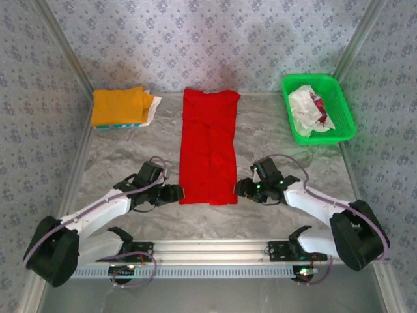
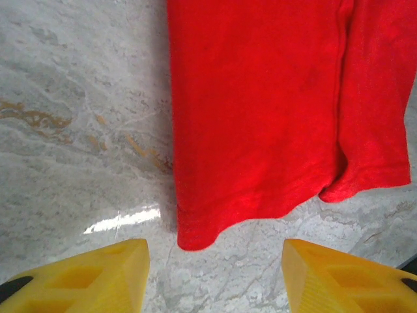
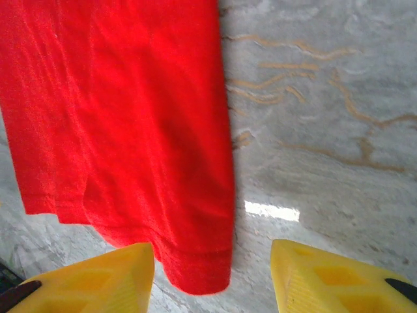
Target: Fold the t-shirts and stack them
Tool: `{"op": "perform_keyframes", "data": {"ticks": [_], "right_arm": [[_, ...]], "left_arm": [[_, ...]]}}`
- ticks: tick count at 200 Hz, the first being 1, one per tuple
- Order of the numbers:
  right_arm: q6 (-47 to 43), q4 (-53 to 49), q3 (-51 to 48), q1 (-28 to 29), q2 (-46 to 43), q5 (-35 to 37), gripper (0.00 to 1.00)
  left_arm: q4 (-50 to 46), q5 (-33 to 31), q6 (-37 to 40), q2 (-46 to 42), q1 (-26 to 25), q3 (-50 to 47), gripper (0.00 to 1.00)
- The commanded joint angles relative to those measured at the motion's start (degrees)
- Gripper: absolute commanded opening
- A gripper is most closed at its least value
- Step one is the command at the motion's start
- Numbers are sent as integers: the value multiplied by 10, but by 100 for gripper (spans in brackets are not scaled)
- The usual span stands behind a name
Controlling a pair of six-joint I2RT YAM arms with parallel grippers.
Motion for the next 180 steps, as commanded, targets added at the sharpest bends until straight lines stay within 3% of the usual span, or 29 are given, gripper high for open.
{"op": "perform_keyframes", "data": {"ticks": [1, 139, 180], "right_arm": [[8, 24, 4, 1, 21, -14, 52], [30, 76, -15, 13, 72, -27, 52], [39, 96, -18, 22, 81, -44, 52]], "left_arm": [[37, 13, -3, 29, -6, 6, 55], [97, 10, -10, 125, -33, 22, 45], [123, 2, -20, 136, -39, 14, 32]]}}
